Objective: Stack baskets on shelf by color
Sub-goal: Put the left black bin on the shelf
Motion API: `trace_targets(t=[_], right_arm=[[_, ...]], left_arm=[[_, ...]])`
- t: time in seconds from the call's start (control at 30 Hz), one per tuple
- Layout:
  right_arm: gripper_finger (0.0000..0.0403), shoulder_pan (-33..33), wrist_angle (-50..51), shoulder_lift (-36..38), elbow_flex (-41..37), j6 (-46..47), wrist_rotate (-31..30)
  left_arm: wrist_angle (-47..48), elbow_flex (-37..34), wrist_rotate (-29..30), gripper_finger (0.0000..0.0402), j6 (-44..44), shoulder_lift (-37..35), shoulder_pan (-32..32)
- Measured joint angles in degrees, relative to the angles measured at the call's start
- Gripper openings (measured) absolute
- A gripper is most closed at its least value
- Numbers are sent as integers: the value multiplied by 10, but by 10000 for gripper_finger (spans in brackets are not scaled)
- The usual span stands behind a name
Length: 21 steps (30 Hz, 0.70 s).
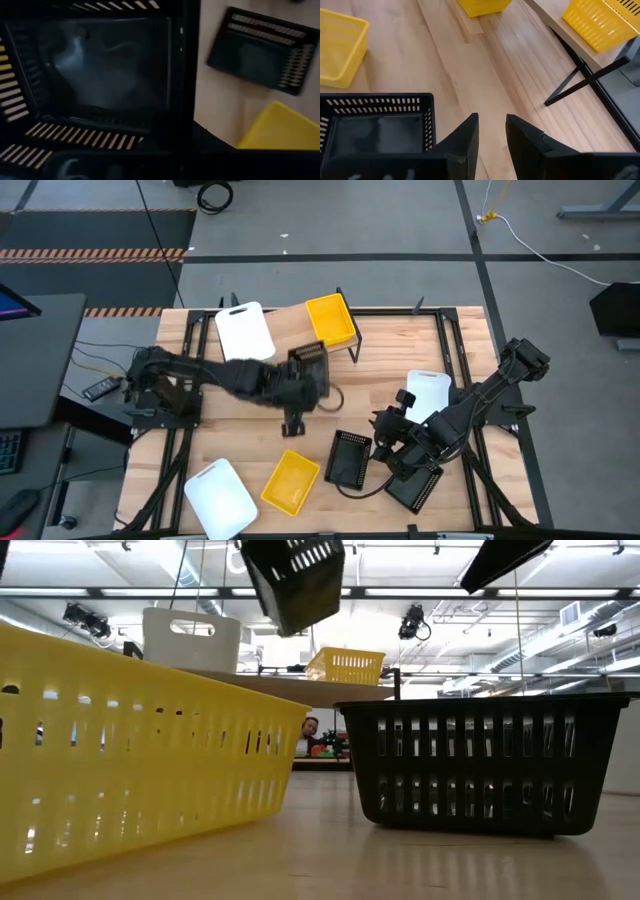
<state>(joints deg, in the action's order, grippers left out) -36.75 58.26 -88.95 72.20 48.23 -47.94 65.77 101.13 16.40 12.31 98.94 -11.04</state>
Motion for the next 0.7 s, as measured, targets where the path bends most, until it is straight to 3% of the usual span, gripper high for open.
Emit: trace_targets(t=[0.7], right_arm=[[103,-6,0,0,0,0,-3]], left_arm=[[33,-19,-1,7,-61,5,187]])
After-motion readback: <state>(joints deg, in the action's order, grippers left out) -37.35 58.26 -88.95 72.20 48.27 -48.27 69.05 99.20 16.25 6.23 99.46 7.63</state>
